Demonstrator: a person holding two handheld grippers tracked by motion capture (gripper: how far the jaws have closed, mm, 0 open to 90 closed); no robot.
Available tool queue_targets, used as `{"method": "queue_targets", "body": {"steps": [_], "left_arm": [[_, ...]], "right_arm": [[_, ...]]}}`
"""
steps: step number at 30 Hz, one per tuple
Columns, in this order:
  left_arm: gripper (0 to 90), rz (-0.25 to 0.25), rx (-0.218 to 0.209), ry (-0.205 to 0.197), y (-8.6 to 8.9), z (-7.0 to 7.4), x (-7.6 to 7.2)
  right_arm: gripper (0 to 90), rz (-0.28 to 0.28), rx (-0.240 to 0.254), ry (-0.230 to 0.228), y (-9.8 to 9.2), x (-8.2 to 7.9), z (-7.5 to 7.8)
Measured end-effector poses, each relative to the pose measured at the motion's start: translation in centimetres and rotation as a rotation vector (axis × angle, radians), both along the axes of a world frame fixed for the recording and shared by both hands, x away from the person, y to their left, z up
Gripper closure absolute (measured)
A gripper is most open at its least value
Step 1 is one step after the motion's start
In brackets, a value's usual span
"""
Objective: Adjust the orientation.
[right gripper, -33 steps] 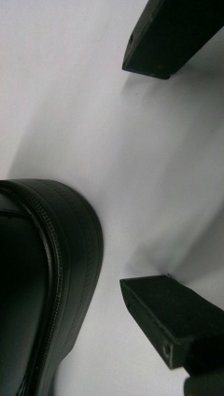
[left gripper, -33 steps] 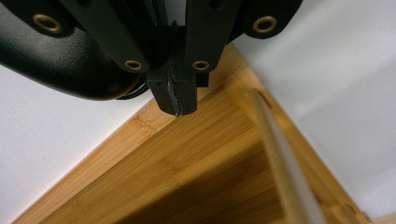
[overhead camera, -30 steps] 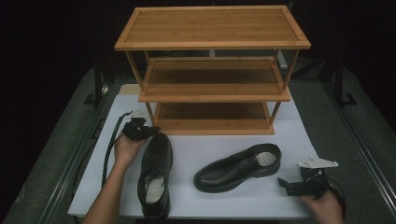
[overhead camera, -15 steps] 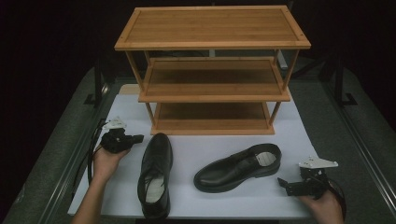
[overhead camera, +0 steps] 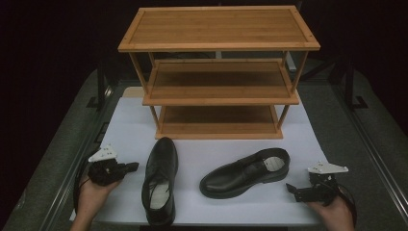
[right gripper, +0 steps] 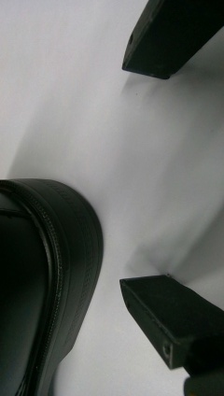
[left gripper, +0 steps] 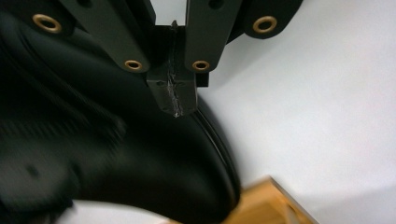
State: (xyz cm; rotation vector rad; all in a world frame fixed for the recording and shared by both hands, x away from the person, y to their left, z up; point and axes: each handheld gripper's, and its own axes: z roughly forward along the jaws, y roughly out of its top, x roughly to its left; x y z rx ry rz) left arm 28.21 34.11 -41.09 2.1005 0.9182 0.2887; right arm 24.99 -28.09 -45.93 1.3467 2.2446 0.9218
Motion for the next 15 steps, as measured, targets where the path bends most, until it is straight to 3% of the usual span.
{"method": "queue_targets", "body": {"steps": [6, 9, 12, 15], "left_arm": [[90.0, -0.056, 0.023, 0.025, -0.6, -1.1, -2.8], [90.0, -0.074, 0.03, 0.052, -1.0, -1.8, -3.2], [90.0, -0.102, 0.026, 0.058, -1.5, -1.9, -3.2], [90.0, -0.127, 0.05, 0.061, -2.2, -2.1, -3.2]], "right_arm": [[0.0, -0.001, 0.0, 0.002, 0.0, 0.0, 0.0], [0.0, -0.001, 0.0, 0.002, 0.0, 0.0, 0.0], [0.0, -0.001, 0.0, 0.001, 0.0, 0.0, 0.0], [0.0, -0.001, 0.0, 0.002, 0.0, 0.0, 0.0]]}}
